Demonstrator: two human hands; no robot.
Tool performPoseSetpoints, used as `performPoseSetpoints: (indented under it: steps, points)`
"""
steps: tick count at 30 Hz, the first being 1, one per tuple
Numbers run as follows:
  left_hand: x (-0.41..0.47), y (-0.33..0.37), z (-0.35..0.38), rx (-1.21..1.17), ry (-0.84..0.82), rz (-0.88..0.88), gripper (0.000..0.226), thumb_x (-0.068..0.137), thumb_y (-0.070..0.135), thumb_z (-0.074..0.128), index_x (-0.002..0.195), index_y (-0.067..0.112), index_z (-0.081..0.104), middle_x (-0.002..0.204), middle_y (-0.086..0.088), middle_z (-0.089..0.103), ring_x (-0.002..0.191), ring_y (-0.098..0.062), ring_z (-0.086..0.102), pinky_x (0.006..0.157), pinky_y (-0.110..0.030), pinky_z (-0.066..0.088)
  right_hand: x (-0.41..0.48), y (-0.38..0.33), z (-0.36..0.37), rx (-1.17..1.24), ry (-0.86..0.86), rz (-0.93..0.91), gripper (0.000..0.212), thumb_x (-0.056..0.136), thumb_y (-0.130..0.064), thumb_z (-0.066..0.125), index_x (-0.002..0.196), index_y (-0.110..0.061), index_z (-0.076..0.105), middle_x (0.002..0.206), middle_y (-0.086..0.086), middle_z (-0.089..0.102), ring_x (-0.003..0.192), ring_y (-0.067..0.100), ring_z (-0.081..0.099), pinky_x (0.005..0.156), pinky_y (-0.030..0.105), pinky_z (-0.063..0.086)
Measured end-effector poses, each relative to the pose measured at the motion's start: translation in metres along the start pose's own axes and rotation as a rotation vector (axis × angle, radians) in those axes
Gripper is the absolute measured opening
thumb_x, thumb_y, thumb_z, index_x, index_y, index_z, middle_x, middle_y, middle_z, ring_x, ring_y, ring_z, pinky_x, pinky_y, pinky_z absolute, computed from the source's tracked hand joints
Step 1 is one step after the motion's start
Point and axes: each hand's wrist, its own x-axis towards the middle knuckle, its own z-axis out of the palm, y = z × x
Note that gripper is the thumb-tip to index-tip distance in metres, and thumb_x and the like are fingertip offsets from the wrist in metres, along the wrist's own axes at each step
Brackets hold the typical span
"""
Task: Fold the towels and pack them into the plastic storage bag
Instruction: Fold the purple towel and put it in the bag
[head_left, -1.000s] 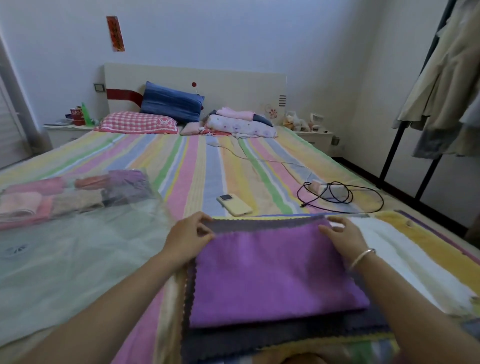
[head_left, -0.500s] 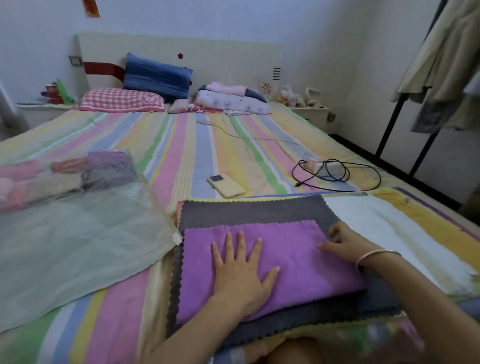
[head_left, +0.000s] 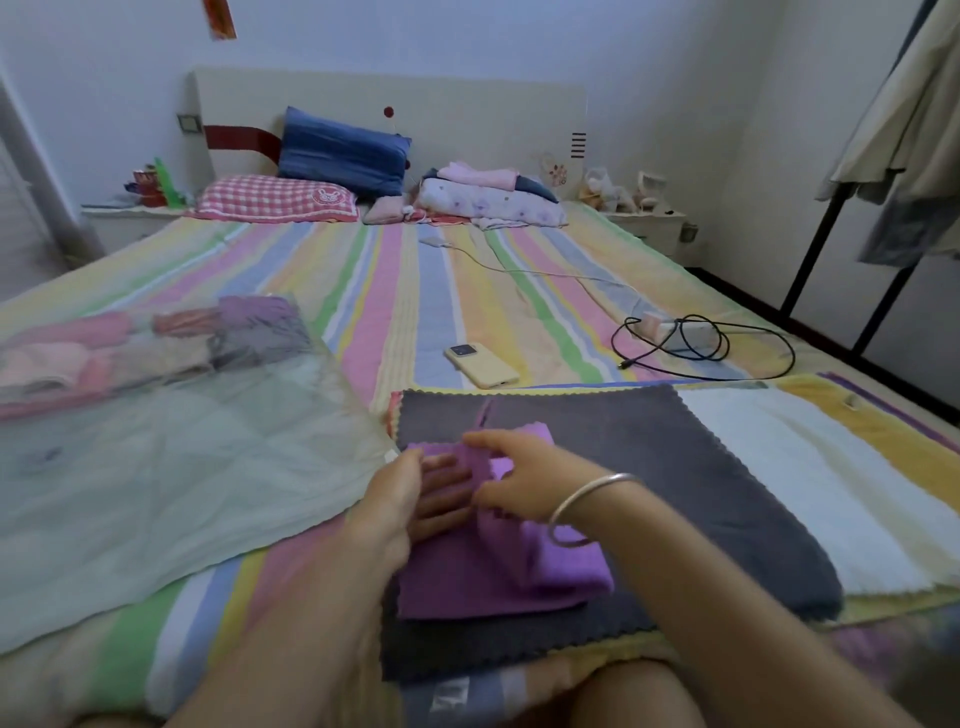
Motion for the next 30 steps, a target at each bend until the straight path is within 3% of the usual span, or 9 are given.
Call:
performPoseSetpoints:
  steps: [4, 6, 10, 13, 19, 22, 26, 28, 30]
  points:
    - [0.013, -0.007, -0.028, 0.148, -0.028, -0.129, 0.034, 0.098, 0.046, 0.042, 0.098, 0.016, 0.059, 0.077, -0.001, 0.059, 0.055, -0.013, 0.053, 0.042, -0.02, 0.044, -0.004, 0.005, 0.042, 0.27, -0.142, -0.042, 0.058, 0.091, -0.003, 0.053, 0.142, -0.026, 0.039, 0.127, 0.005, 0.053, 0.08, 0.026, 0.067, 0.067, 0.029, 0.058]
    - [0.011, -0.013, -0.023, 0.283, 0.034, -0.022, 0.026, 0.093, 0.04, 0.057, 0.084, 0.016, 0.059, 0.064, 0.001, 0.051, 0.05, -0.011, 0.049, 0.041, -0.02, 0.04, -0.009, 0.012, 0.035, 0.317, 0.01, -0.068, 0.05, 0.09, 0.006, 0.046, 0.132, -0.022, 0.049, 0.13, 0.001, 0.053, 0.077, 0.022, 0.068, 0.067, 0.031, 0.059]
    - [0.008, -0.026, -0.01, 0.715, 0.192, 0.332, 0.038, 0.082, 0.033, 0.075, 0.11, 0.009, 0.067, 0.099, -0.007, 0.069, 0.083, -0.015, 0.061, 0.062, -0.019, 0.046, -0.019, 0.036, 0.014, 0.295, 0.391, -0.106, 0.047, 0.084, 0.01, 0.041, 0.098, -0.029, 0.063, 0.108, -0.007, 0.067, 0.078, 0.01, 0.068, 0.068, 0.03, 0.056]
    - [-0.001, -0.027, -0.008, 0.753, 0.2, 0.469, 0.026, 0.084, 0.023, 0.073, 0.108, 0.018, 0.064, 0.09, 0.005, 0.067, 0.094, -0.017, 0.064, 0.077, -0.022, 0.046, -0.026, 0.051, 0.009, 0.103, 0.519, -0.131, 0.048, 0.083, 0.007, 0.047, 0.088, -0.039, 0.061, 0.099, -0.02, 0.064, 0.089, 0.001, 0.062, 0.075, 0.018, 0.046]
    - [0.001, -0.02, -0.027, 0.72, 0.253, 0.547, 0.052, 0.085, 0.018, 0.072, 0.132, 0.009, 0.052, 0.126, -0.006, 0.062, 0.102, -0.011, 0.057, 0.089, -0.021, 0.04, -0.023, 0.06, 0.022, -0.115, 0.469, -0.26, 0.033, 0.091, -0.016, 0.049, 0.12, -0.023, 0.062, 0.136, -0.002, 0.052, 0.13, 0.015, 0.041, 0.105, 0.014, 0.022]
    - [0.003, -0.025, -0.035, 0.727, 0.228, 0.515, 0.06, 0.085, 0.018, 0.073, 0.137, 0.008, 0.045, 0.133, -0.007, 0.057, 0.122, -0.02, 0.054, 0.095, -0.022, 0.04, -0.014, 0.053, 0.027, -0.257, 0.295, -0.179, 0.065, 0.087, -0.048, 0.017, 0.142, -0.024, 0.043, 0.156, -0.003, 0.025, 0.146, 0.013, 0.012, 0.116, 0.019, 0.005]
    - [0.008, -0.023, -0.041, 0.671, 0.18, 0.47, 0.069, 0.083, 0.016, 0.074, 0.141, 0.012, 0.036, 0.135, -0.009, 0.055, 0.12, -0.021, 0.055, 0.102, -0.033, 0.044, -0.011, 0.057, 0.039, -0.512, 0.11, -0.039, 0.097, 0.072, -0.076, -0.015, 0.151, -0.031, 0.017, 0.16, -0.005, 0.002, 0.147, 0.012, -0.007, 0.12, 0.032, -0.003]
    - [0.004, -0.022, -0.039, 0.876, 0.226, 0.564, 0.062, 0.085, 0.021, 0.07, 0.138, 0.016, 0.039, 0.133, -0.005, 0.057, 0.115, -0.021, 0.057, 0.096, -0.034, 0.046, -0.013, 0.064, 0.045, -0.562, 0.093, -0.048, 0.122, 0.052, -0.084, -0.031, 0.151, -0.031, 0.016, 0.16, -0.007, 0.001, 0.147, 0.013, -0.007, 0.12, 0.032, -0.003]
    - [-0.006, -0.023, -0.031, 1.171, 0.357, 0.815, 0.058, 0.088, 0.023, 0.064, 0.14, 0.017, 0.04, 0.141, -0.003, 0.048, 0.122, -0.023, 0.051, 0.098, -0.035, 0.043, -0.016, 0.068, 0.046, -0.408, 0.147, -0.089, 0.103, 0.072, -0.082, -0.013, 0.149, -0.027, 0.028, 0.159, -0.005, 0.012, 0.147, 0.012, 0.001, 0.118, 0.025, -0.002]
